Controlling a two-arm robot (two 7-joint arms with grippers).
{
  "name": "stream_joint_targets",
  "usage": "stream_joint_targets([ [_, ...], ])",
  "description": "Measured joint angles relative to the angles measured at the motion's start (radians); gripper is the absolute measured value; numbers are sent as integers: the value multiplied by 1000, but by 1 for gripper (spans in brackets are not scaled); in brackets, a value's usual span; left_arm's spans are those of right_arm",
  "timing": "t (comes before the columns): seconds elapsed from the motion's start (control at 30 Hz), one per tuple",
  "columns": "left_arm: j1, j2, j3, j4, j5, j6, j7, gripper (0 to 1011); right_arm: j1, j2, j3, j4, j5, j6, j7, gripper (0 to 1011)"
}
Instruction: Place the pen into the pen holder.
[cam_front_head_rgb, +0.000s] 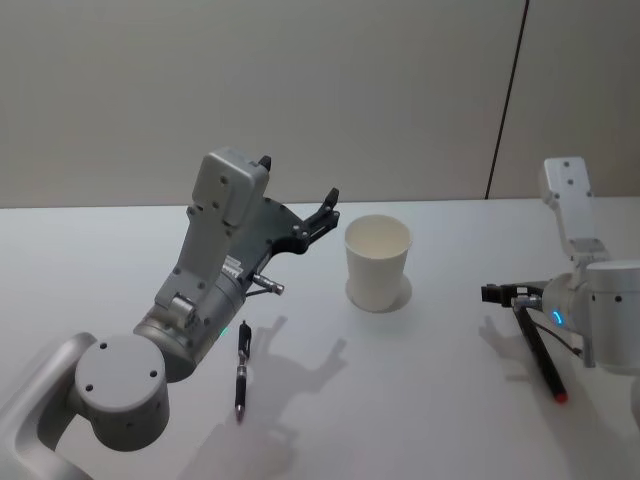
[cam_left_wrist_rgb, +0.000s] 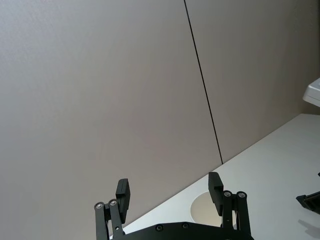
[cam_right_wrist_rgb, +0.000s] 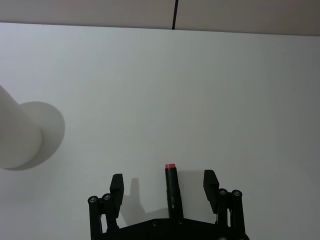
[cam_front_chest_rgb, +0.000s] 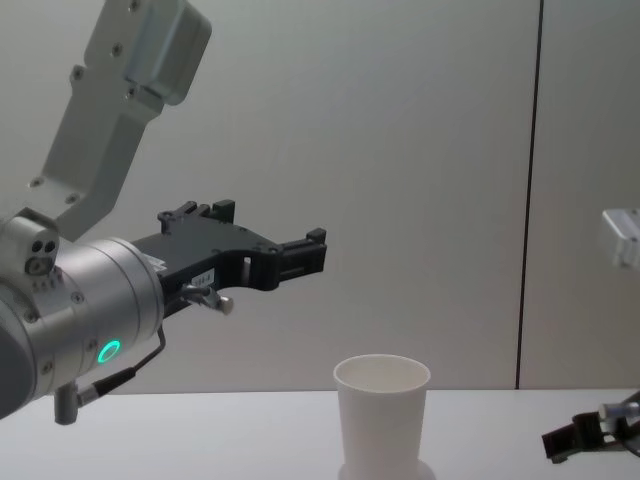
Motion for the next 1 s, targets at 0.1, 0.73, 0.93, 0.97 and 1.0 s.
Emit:
stream_joint_targets([
  [0.1, 0, 0, 0, 0, 0, 0, 0, 1003, 6, -4, 6, 16, 8, 0, -4, 1002],
  [0.73, 0, 0, 0, 0, 0, 0, 0, 1003, 35, -21, 27, 102, 21, -29, -15, 1002],
  [0.93, 0, 0, 0, 0, 0, 0, 0, 1003, 43, -25, 31, 125, 21, -40, -13, 1002],
  [0.97, 0, 0, 0, 0, 0, 0, 0, 1003, 43, -26, 32, 127, 21, -41, -13, 1002],
  [1.0, 0, 0, 0, 0, 0, 0, 0, 1003, 44, -26, 32, 130, 21, -42, -12, 1002],
])
